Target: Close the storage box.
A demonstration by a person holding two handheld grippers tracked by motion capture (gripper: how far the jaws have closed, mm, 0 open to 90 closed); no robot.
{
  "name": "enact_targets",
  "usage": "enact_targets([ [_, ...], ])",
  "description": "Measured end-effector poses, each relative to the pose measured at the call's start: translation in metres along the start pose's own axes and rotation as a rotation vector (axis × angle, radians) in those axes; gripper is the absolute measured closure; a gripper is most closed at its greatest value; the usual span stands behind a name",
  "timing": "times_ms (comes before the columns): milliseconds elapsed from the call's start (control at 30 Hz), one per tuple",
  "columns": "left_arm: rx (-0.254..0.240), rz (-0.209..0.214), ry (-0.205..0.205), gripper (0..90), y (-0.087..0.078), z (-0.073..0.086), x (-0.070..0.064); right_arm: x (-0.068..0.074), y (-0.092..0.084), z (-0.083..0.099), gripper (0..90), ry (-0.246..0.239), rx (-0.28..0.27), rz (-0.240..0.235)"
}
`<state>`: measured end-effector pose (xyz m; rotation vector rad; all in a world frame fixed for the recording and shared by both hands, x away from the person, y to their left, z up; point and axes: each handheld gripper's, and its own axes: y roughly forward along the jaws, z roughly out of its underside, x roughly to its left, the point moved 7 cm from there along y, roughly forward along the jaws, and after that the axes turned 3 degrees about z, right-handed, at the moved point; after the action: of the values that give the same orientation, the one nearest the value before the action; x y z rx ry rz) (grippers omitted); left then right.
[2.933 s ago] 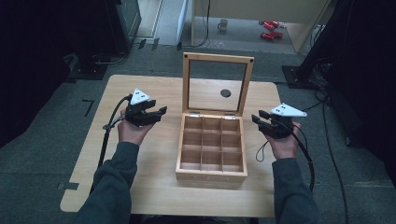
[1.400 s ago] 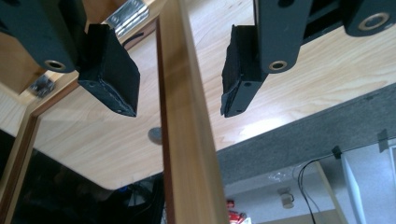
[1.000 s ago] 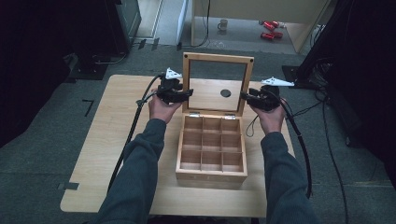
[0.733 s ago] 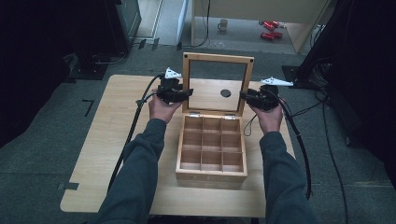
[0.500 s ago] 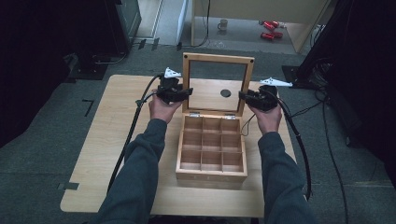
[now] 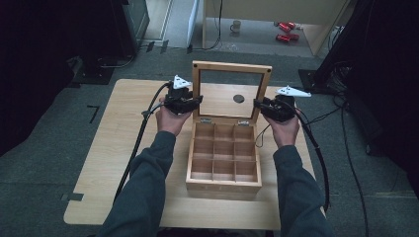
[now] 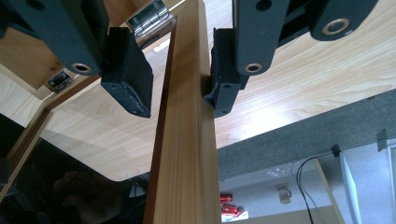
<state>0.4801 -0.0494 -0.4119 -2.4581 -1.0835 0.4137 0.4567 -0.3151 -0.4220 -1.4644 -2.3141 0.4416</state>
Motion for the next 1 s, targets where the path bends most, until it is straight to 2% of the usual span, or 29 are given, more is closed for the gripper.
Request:
enact_targets([
  [233, -0.019, -0.01, 0.043, 61.3, -0.009, 0.005, -0.007, 0.008, -0.009, 0.003, 59.6, -0.011, -0.018, 0.008],
  [333, -0.032, 0.001, 0.056, 61.8, -0.014, 0.008, -0.011, 0.013, -0.014, 0.006, 58.0, -0.022, -0.022, 0.015],
  [500, -0.019, 0.007, 0.09, 61.0, -0.02, 0.011, -0.015, 0.017, -0.023, 0.012, 57.2, -0.019, -0.045, 0.001],
  [567, -0.017, 0.021, 0.104, 60.5, -0.022, 0.013, -0.017, 0.018, -0.027, 0.012, 56.4, -0.013, -0.053, -0.001],
  [667, -0.021, 0.023, 0.11, 59.8, -0.024, 0.014, -0.019, 0.021, -0.031, 0.013, 56.3, -0.023, -0.06, 0.007],
  [700, -0.023, 0.025, 0.111, 59.6, -0.025, 0.015, -0.019, 0.022, -0.038, 0.012, 60.5, -0.027, -0.071, 0.021],
  [833, -0.033, 0.033, 0.103, 58.7, -0.027, 0.016, -0.021, 0.022, -0.048, 0.011, 61.4, -0.012, -0.087, 0.003],
  [900, -0.035, 0.039, 0.102, 58.6, -0.028, 0.017, -0.021, 0.025, -0.054, 0.011, 63.4, -0.033, -0.091, 0.006],
  [1000, -0.036, 0.046, 0.104, 58.6, -0.028, 0.017, -0.021, 0.026, -0.059, 0.01, 66.1, -0.032, -0.103, 0.002],
])
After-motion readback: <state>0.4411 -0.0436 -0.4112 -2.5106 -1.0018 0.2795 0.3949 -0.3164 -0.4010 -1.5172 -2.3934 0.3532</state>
